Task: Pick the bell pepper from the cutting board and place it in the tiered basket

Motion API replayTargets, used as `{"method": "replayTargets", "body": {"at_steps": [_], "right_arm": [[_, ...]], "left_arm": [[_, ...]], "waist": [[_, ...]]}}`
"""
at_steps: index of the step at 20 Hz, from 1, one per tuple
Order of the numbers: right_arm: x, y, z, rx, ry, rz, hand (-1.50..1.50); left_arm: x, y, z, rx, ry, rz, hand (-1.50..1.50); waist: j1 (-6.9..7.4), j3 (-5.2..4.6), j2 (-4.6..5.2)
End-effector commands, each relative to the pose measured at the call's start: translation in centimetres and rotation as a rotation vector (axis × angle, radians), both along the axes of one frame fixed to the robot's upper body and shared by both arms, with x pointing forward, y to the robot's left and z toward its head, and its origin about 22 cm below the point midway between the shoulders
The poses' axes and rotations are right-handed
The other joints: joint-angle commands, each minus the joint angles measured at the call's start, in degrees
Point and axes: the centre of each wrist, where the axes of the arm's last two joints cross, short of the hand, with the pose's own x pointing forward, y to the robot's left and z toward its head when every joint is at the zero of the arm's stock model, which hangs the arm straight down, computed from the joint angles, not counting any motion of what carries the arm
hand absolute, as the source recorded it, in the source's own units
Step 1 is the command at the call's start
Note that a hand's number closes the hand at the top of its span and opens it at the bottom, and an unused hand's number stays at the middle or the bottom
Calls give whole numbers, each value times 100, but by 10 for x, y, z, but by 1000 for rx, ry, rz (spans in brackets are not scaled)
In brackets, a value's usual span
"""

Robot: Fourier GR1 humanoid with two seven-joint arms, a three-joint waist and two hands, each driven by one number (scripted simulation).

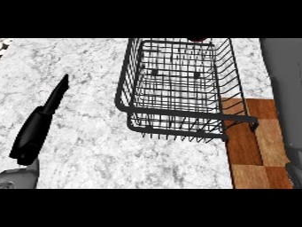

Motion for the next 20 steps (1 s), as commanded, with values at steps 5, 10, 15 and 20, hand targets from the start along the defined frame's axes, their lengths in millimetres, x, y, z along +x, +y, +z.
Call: {"method": "replayTargets", "body": {"at_steps": [5, 10, 15, 20], "right_arm": [[27, 50, -58, 195, 67, 83, -150], [28, 64, -56, 408, 69, 86, -150], [39, 17, -45, 534, -155, -162, -150], [46, -73, -12, 598, -212, -341, -150]], "left_arm": [[0, -10, 12, 2, -9, -14, 0], [3, -18, 10, 0, -28, -17, 0], [-8, -12, 10, -2, -3, -15, 0], [3, -10, 1, -10, 29, 16, 0]], "waist": [[50, 6, 18], [89, 8, 31], [44, 10, -4], [-120, 8, 0]]}}
